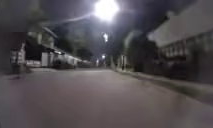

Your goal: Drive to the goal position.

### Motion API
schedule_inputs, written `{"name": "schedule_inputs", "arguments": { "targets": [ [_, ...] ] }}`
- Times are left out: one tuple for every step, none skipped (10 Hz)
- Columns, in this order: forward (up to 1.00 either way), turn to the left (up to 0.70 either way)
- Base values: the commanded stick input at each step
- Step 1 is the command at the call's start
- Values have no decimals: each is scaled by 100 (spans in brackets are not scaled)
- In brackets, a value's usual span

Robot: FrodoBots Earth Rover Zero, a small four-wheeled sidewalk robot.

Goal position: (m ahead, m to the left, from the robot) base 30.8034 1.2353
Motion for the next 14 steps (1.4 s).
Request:
{"name": "schedule_inputs", "arguments": {
  "targets": [
    [100, 0],
    [100, 0],
    [100, 0],
    [100, 0],
    [100, 0],
    [100, 0],
    [100, 0],
    [100, 0],
    [100, 0],
    [100, 0],
    [100, 0],
    [100, 0],
    [100, 0],
    [100, 0]
  ]
}}
